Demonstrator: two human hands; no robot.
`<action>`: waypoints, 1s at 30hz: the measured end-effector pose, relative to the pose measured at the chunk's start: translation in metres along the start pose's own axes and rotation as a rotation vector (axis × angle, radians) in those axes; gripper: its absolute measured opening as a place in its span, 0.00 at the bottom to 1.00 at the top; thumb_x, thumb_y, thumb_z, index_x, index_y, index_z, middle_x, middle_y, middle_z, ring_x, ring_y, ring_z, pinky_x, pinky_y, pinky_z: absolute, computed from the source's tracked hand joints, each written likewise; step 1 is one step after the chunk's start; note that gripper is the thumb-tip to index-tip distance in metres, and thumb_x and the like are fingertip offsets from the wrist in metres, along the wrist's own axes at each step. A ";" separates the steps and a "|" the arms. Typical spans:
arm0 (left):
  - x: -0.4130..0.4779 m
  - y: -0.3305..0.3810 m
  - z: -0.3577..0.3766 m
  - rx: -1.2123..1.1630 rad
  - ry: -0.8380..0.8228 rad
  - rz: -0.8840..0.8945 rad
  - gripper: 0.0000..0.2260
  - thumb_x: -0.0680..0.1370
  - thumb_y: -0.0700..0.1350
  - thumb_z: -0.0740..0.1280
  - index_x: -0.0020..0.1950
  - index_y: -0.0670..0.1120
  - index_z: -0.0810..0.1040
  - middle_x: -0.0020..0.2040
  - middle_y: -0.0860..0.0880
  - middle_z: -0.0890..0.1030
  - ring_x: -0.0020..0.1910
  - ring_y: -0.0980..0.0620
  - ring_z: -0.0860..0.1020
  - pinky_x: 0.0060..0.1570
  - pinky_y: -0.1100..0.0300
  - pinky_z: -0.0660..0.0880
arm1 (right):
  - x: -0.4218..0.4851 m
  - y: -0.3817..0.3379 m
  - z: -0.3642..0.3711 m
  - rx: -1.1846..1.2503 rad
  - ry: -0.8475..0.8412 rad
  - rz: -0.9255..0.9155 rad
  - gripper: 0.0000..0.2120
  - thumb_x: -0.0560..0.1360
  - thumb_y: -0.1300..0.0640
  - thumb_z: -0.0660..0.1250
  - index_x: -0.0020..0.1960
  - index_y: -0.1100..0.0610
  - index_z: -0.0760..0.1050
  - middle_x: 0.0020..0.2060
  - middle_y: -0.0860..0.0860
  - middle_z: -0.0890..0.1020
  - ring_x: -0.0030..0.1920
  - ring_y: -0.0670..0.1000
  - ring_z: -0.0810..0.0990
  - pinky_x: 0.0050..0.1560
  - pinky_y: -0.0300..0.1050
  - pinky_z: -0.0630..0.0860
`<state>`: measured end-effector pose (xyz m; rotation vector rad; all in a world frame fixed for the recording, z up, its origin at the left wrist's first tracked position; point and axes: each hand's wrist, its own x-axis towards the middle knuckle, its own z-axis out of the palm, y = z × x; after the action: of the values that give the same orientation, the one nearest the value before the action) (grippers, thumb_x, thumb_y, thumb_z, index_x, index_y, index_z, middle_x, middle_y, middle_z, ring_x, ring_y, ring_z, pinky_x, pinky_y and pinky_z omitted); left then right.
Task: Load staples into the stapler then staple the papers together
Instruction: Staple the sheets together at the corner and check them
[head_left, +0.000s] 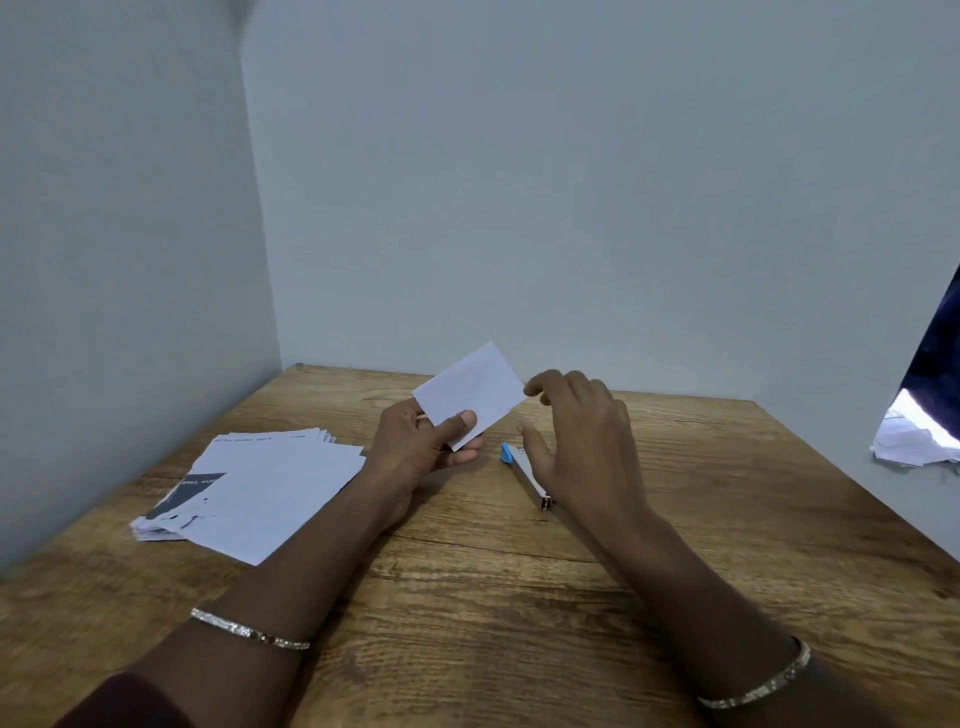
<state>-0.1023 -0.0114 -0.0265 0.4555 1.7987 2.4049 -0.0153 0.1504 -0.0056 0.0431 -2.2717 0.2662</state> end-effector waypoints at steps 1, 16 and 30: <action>0.000 0.001 0.001 0.007 -0.010 -0.010 0.17 0.75 0.37 0.74 0.63 0.39 0.78 0.46 0.41 0.87 0.41 0.43 0.86 0.39 0.58 0.82 | 0.000 0.000 0.000 -0.002 -0.029 -0.025 0.18 0.71 0.59 0.73 0.60 0.52 0.76 0.54 0.50 0.79 0.53 0.53 0.77 0.52 0.51 0.73; -0.006 0.009 0.006 0.160 -0.014 0.006 0.16 0.78 0.57 0.69 0.63 0.53 0.74 0.32 0.49 0.76 0.24 0.54 0.72 0.24 0.62 0.71 | 0.004 0.005 0.001 0.238 0.045 0.022 0.07 0.76 0.63 0.71 0.44 0.52 0.82 0.39 0.44 0.84 0.46 0.50 0.77 0.52 0.51 0.71; -0.015 0.014 0.008 0.409 -0.142 0.224 0.05 0.76 0.48 0.73 0.47 0.47 0.85 0.47 0.45 0.85 0.45 0.51 0.83 0.39 0.64 0.78 | 0.007 0.004 -0.005 0.515 -0.108 0.190 0.11 0.79 0.61 0.66 0.54 0.50 0.85 0.51 0.45 0.85 0.56 0.47 0.77 0.51 0.38 0.71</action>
<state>-0.0841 -0.0121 -0.0140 0.8846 2.2800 2.0542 -0.0171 0.1560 0.0022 0.1109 -2.2574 0.9643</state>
